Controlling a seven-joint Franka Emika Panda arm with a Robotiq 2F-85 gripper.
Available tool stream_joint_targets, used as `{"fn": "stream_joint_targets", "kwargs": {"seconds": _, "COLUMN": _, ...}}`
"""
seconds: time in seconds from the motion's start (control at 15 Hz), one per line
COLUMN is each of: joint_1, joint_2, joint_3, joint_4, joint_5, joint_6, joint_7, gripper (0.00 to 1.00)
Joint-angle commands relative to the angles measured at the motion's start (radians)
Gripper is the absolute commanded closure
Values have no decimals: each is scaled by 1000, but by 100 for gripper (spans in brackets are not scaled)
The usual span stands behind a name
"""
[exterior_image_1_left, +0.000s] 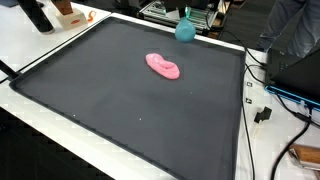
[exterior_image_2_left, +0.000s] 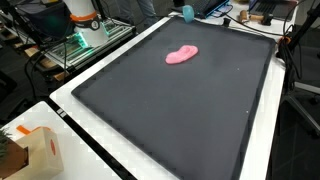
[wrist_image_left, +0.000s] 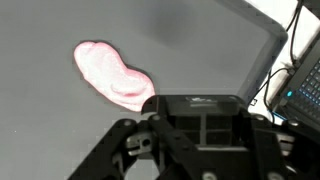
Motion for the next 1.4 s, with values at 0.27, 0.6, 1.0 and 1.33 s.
{"fn": "stream_joint_targets", "kwargs": {"seconds": 0.27, "joint_1": 11, "joint_2": 15, "joint_3": 33, "joint_4": 97, "joint_5": -36, "joint_6": -119, "joint_7": 317, "gripper": 65}}
{"fn": "stream_joint_targets", "kwargs": {"seconds": 0.6, "joint_1": 12, "joint_2": 28, "joint_3": 52, "joint_4": 139, "joint_5": -41, "joint_6": -154, "joint_7": 476, "gripper": 65}}
{"fn": "stream_joint_targets", "kwargs": {"seconds": 1.0, "joint_1": 12, "joint_2": 29, "joint_3": 55, "joint_4": 144, "joint_5": -18, "joint_6": -152, "joint_7": 502, "gripper": 40}}
{"fn": "stream_joint_targets", "kwargs": {"seconds": 1.33, "joint_1": 12, "joint_2": 32, "joint_3": 55, "joint_4": 148, "joint_5": -18, "joint_6": -154, "joint_7": 511, "gripper": 40}}
